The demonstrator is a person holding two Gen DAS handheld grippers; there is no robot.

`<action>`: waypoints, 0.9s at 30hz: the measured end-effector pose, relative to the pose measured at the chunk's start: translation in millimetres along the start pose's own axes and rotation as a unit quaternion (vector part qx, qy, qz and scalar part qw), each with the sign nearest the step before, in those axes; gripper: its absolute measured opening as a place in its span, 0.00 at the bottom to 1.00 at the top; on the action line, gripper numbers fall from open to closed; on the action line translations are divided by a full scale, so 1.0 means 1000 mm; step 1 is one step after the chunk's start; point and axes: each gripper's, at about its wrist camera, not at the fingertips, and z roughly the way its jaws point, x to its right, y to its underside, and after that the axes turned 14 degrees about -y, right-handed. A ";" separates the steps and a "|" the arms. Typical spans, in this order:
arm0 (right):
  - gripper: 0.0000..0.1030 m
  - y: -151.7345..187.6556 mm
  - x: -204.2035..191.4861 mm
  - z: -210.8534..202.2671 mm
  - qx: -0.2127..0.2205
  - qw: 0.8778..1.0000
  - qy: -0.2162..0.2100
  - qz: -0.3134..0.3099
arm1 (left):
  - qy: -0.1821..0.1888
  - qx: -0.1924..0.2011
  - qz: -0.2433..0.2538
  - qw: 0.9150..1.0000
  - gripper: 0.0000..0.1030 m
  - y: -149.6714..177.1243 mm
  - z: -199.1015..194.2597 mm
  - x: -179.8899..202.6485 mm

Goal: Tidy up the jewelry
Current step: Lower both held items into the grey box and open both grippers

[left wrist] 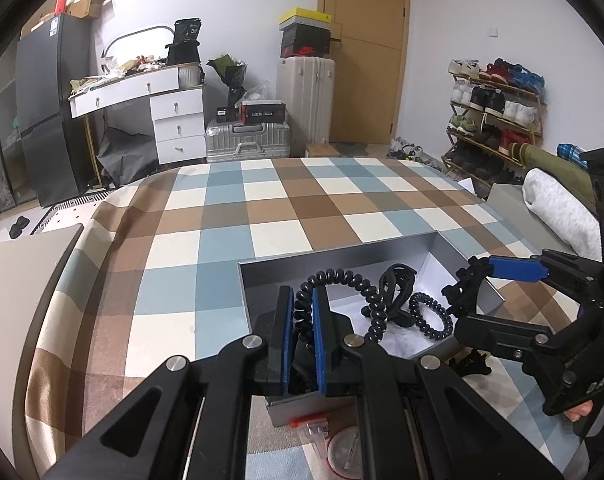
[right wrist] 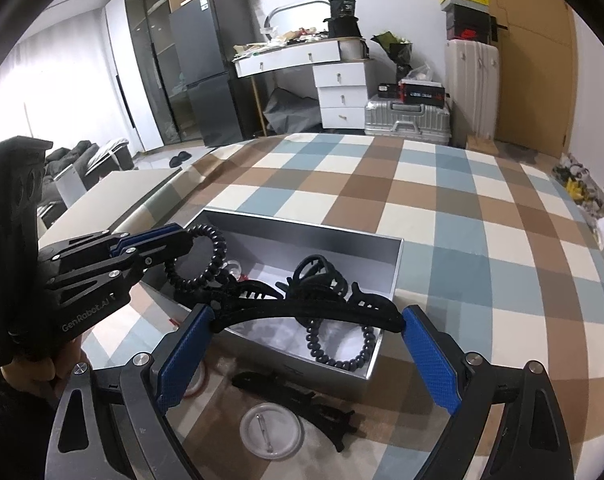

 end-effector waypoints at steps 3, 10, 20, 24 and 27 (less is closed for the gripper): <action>0.92 -0.001 -0.002 0.002 -0.003 1.000 0.000 -0.002 | -0.001 -0.005 -0.001 1.000 0.05 0.001 0.002 -0.001; 0.92 0.000 -0.006 0.005 -0.003 1.000 0.001 -0.006 | -0.002 -0.006 0.002 1.000 0.05 0.002 0.004 0.001; 0.92 -0.001 -0.007 0.005 0.003 1.000 0.005 -0.003 | -0.001 -0.011 0.008 1.000 0.05 0.004 0.007 0.007; 0.92 -0.002 -0.012 0.008 0.003 1.000 0.015 -0.019 | -0.003 -0.011 0.009 1.000 0.05 0.005 0.008 0.008; 0.92 -0.005 -0.014 0.011 0.000 1.000 0.014 -0.023 | 0.000 -0.016 0.009 1.000 0.05 0.007 0.010 0.008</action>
